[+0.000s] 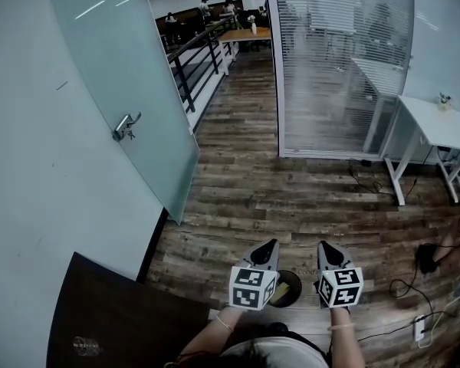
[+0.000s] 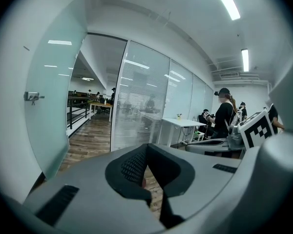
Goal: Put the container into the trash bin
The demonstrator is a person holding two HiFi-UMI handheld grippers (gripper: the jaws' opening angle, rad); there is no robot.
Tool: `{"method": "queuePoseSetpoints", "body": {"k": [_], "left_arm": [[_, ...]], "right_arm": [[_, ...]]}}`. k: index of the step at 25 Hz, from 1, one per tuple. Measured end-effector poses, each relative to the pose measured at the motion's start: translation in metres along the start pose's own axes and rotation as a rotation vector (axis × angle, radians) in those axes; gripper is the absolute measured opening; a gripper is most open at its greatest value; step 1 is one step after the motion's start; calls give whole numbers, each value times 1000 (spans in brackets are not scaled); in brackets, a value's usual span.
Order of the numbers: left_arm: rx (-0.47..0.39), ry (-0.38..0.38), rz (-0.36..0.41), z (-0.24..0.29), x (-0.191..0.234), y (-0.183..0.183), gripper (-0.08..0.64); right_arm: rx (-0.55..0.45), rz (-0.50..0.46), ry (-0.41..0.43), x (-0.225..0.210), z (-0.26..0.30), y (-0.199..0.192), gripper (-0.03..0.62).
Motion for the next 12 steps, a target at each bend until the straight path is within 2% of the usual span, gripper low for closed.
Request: {"method": "queuePoseSetpoints", "body": {"k": [12], "left_arm": [[9,-15,2,9,4,3,15]], "right_arm": [[14,-8,8,1,5,4,8]]}}
Point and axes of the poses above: the fingertips, and each gripper's own axes: z forward along the fingers, x to its left, y out of its top, the point moved 4 cm from there along -z, backward along the fingers, and after that the axes turned 5 degrees about -z, right-handed, at the moved point
